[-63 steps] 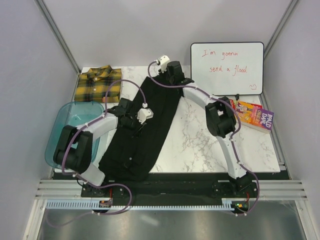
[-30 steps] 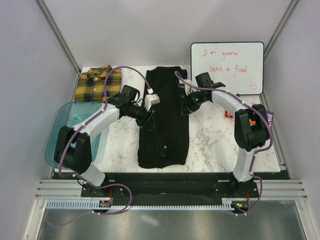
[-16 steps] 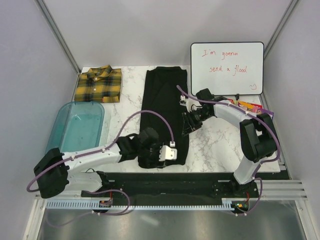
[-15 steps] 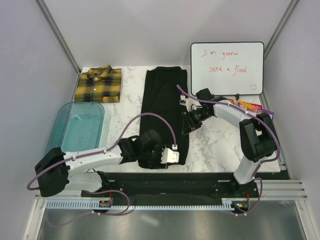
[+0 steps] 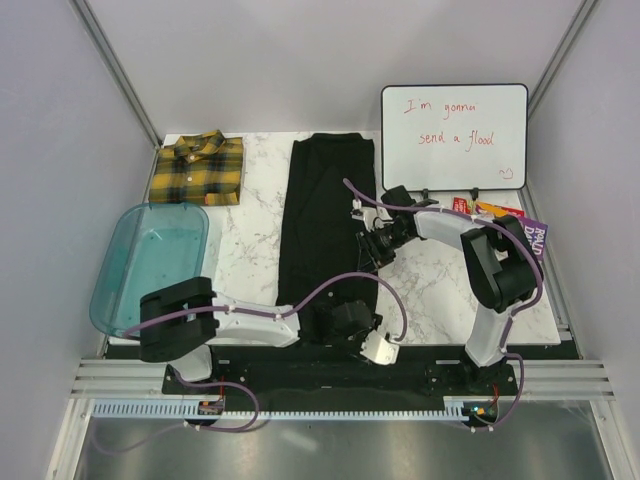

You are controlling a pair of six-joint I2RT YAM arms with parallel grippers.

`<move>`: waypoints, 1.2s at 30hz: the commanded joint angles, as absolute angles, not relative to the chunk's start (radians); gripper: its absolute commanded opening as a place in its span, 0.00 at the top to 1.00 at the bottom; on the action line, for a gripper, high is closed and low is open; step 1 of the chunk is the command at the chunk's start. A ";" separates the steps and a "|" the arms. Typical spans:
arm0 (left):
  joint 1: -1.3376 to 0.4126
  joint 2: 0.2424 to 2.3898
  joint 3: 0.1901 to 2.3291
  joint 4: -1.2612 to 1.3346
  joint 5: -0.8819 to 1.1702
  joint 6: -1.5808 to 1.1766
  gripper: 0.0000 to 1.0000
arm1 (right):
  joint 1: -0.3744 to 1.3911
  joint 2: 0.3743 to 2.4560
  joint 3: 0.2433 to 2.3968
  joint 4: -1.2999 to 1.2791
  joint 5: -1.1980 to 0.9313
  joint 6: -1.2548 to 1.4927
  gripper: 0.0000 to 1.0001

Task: Fold and stack the long sleeve shirts
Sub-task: Fold the shirt

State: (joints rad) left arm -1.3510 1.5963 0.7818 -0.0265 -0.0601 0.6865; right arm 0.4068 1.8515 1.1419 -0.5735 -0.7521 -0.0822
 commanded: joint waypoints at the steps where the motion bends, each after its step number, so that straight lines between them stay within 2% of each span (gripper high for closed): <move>1: -1.359 1.670 0.836 0.124 -0.193 0.776 0.36 | 0.414 1.873 1.126 -0.540 -0.749 -0.104 0.68; 6: -1.359 1.707 0.906 0.130 -0.195 0.732 0.44 | 0.425 1.907 1.121 -0.538 -0.738 -0.115 0.68; 11: -1.359 1.661 0.985 0.066 -0.124 0.600 0.45 | 0.431 1.902 1.126 -0.534 -0.733 -0.104 0.67; 12: -1.356 1.643 0.995 0.007 -0.088 0.577 0.38 | 0.431 1.884 1.129 -0.538 -0.732 -0.106 0.66; 14: -1.353 1.576 1.000 -0.082 -0.039 0.523 0.31 | 0.431 1.853 1.147 -0.551 -0.721 -0.141 0.61; 15: -1.344 1.547 0.991 -0.112 0.000 0.505 0.23 | 0.430 1.815 1.155 -0.567 -0.716 -0.161 0.59; 16: -1.329 1.495 0.989 -0.211 0.056 0.483 0.21 | 0.426 1.790 1.160 -0.577 -0.710 -0.190 0.52; 17: -1.304 1.464 0.991 -0.260 0.169 0.433 0.01 | 0.428 1.761 1.163 -0.584 -0.694 -0.216 0.49; 20: -1.093 1.335 0.980 -0.426 0.456 0.330 0.01 | 0.426 1.590 1.103 -0.565 -0.554 -0.375 0.39; 21: -0.975 1.301 0.965 -0.443 0.494 0.321 0.01 | 0.422 1.478 1.079 -0.520 -0.484 -0.453 0.31; 23: -0.898 1.188 0.954 -0.486 0.482 0.324 0.01 | 0.420 1.372 1.011 -0.479 -0.439 -0.523 0.19; 24: -0.856 1.136 0.925 -0.485 0.462 0.330 0.01 | 0.420 1.288 0.994 -0.444 -0.430 -0.587 0.02; 28: -0.834 0.896 0.746 -0.319 0.494 0.508 0.01 | 0.423 1.192 0.928 -0.324 -0.451 -0.630 0.02; 30: -0.834 0.815 0.709 -0.233 0.497 0.494 0.00 | 0.428 1.201 0.949 -0.358 -0.492 -0.669 0.02; 32: -0.834 0.866 0.795 -0.473 0.592 0.584 0.02 | 0.437 1.250 1.047 -0.623 -0.664 -0.909 0.02; 35: -0.810 0.850 0.732 -0.629 0.598 0.759 0.01 | 0.454 1.218 0.985 -0.704 -0.707 -1.124 0.02; 36: -0.801 0.813 0.688 -0.637 0.598 0.905 0.01 | 0.460 1.189 0.882 -0.689 -0.693 -1.181 0.02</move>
State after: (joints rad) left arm -0.8310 0.8436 0.7757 -0.4416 0.5285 0.5709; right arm 0.4362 1.2396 1.0073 -0.5304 -0.5804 -0.8288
